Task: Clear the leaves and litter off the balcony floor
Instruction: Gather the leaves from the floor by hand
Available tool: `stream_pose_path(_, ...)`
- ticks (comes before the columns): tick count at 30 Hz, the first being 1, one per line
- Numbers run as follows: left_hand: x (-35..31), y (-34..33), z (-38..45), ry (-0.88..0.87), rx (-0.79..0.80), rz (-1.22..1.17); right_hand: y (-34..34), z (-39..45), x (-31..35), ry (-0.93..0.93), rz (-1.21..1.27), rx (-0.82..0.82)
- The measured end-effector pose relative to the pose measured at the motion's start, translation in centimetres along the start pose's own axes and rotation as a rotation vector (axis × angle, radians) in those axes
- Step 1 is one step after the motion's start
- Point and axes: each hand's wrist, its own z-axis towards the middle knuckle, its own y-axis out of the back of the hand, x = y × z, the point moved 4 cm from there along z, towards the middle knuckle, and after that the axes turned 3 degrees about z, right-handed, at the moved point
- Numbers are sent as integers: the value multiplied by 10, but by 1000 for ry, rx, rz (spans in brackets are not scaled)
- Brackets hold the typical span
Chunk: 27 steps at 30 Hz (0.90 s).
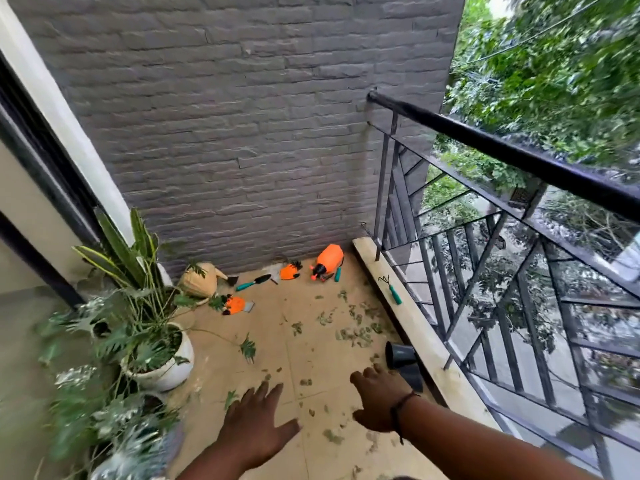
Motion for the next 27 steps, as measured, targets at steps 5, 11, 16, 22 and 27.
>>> stream_pose_path(5,15,25,32,-1,92,-8,18,41,-13,-26,23,31)
stream_pose_path(11,59,62,95,20,130,14,42,108,-1,-42,4,34)
stream_pose_path(16,95,122,164,-25,66,35,89,164,10,-117,1,-34)
stream_pose_path(22,130,177,223,-82,42,67,125,219,15,-230,101,-79)
stream_pose_path(27,139,200,272,-71,81,93,126,245,-4,-322,189,-47)
